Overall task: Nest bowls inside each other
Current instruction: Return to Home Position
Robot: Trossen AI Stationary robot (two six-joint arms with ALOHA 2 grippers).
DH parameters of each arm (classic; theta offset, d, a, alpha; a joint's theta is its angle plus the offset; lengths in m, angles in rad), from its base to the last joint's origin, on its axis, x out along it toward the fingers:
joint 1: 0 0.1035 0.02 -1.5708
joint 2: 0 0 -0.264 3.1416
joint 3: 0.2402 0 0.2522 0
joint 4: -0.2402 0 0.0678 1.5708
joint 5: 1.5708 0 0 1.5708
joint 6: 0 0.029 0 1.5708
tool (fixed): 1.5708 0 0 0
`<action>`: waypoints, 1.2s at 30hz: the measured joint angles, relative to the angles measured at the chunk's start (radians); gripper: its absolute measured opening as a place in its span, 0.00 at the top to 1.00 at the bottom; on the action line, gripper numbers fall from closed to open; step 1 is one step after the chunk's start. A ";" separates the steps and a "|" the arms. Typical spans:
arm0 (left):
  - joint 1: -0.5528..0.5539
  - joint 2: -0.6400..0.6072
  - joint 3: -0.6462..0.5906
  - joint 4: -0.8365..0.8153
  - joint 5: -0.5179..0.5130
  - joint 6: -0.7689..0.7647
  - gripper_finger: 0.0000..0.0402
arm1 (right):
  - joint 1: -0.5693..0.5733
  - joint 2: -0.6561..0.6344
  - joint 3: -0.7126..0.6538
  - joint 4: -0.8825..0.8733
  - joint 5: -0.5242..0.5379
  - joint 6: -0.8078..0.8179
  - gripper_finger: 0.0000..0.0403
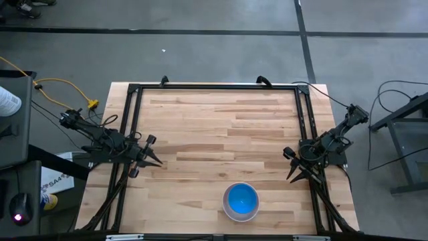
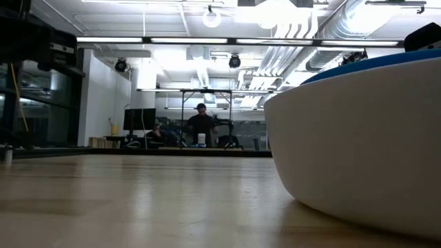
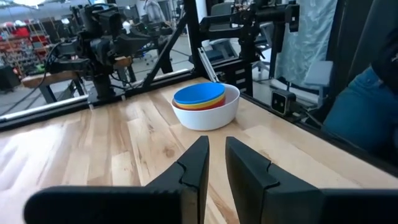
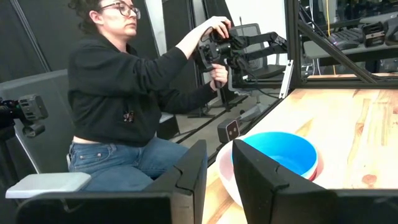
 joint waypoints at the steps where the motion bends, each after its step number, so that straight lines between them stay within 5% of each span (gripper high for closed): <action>1: 0.000 0.000 0.000 -0.001 0.000 -0.015 0.87 | 0.000 0.000 0.000 0.000 0.000 0.000 0.82; 36: 0.000 0.029 -0.043 0.105 -0.005 -0.023 0.87 | 0.000 0.000 0.000 0.000 0.001 0.000 0.82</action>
